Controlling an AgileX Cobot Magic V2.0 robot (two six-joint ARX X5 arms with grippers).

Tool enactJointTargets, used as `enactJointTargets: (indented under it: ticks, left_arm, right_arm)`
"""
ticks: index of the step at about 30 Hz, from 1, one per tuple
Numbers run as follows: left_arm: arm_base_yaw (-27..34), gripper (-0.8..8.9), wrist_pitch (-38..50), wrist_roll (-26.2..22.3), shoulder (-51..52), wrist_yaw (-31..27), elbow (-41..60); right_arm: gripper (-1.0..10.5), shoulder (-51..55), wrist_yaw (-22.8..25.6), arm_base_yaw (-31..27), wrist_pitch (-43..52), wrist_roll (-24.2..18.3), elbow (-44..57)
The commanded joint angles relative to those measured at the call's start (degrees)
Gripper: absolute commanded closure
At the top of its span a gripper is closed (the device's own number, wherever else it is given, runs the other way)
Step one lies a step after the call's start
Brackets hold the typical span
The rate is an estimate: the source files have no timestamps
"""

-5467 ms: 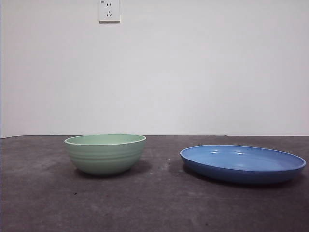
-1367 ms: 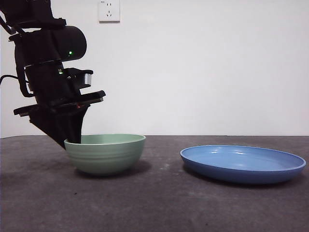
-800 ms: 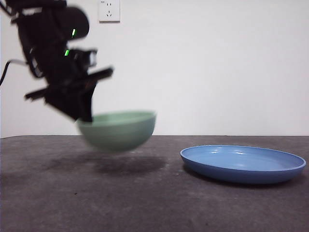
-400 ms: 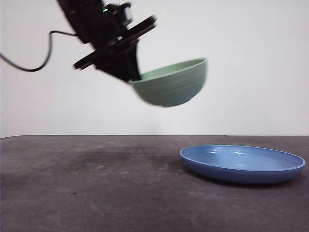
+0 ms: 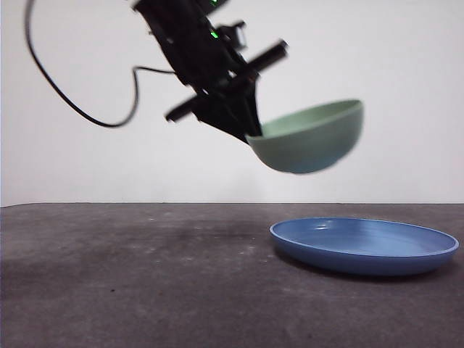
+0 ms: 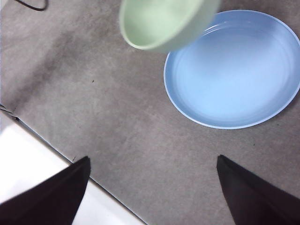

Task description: Place the green bowl on the blue plate

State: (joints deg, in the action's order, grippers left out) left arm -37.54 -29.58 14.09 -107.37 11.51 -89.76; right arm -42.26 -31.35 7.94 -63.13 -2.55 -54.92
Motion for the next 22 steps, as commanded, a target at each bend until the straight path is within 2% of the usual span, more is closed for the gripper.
enactJointTargets:
  ticks: [1, 11, 22]
  left_arm:
    - [-1.20, 8.04, 0.26, 0.44, -4.15, 0.11, -4.22]
    - [-3.50, 8.04, -1.09, 0.55, -15.32, -0.13, -12.02]
    - [-4.11, 8.04, -1.33, 0.50, -18.88, -0.17, -12.28]
  right_arm:
    - [5.1, -0.31, -0.15, 0.20, 0.48, 0.63, -1.14]
    - [5.1, -0.31, -0.13, 0.17, 0.46, 0.63, -1.14]
    - [5.1, -0.33, -0.13, 0.17, 0.50, 0.61, -1.14]
